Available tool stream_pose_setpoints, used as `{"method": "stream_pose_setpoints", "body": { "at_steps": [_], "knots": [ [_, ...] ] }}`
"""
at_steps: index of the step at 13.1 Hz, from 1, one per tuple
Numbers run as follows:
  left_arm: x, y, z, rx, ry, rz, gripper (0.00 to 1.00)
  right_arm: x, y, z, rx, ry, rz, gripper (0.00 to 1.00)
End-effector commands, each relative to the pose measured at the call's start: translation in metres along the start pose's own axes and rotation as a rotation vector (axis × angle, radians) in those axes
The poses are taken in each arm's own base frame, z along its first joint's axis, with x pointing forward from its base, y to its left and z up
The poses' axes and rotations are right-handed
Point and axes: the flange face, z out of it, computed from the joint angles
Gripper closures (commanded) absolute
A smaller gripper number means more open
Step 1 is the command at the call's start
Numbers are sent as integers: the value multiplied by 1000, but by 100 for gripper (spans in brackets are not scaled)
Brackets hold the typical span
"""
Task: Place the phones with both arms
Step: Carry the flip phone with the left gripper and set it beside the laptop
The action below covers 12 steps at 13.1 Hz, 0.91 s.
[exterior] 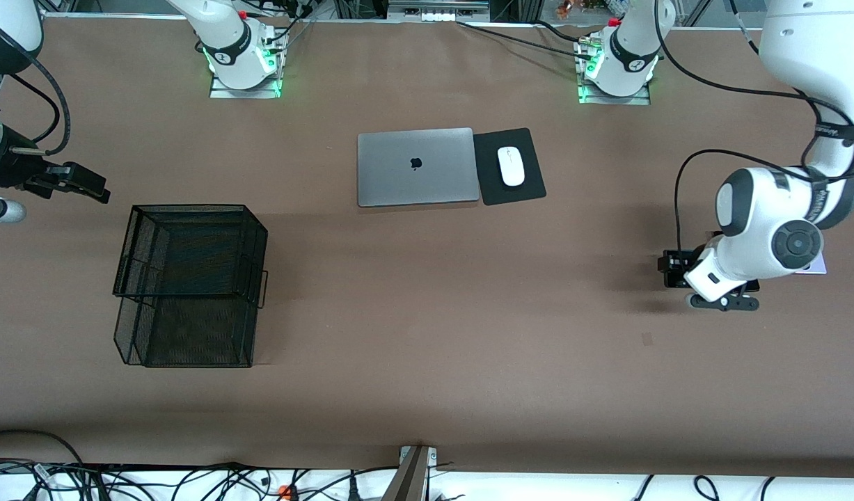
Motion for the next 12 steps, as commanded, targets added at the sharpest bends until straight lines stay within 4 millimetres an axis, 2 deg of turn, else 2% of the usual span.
{"method": "stream_pose_setpoints", "body": {
  "at_steps": [1, 3, 4, 6, 7, 9, 12],
  "knots": [
    [15, 24, -33, -5, 11, 158, 60, -1, -1, -2, 0, 9, 10, 0],
    [18, 35, -44, 5, 20, 284, 61, -1, -2, -2, 0, 9, 8, 0],
    [19, 41, -47, 5, 25, 315, 67, -1, -2, -2, 0, 9, 8, 0],
    [22, 79, -59, 15, 47, 460, 76, -1, -2, -2, 0, 9, 8, 0],
    [22, 101, -62, 22, 52, 521, 76, -1, -3, -2, 0, 11, 7, 0],
    [22, 120, -66, 23, 60, 589, 76, -1, -3, -3, 1, 14, 7, 0],
    [21, 185, -63, 12, 74, 758, 78, -1, -3, -3, 2, 14, 7, 0]
  ]
}}
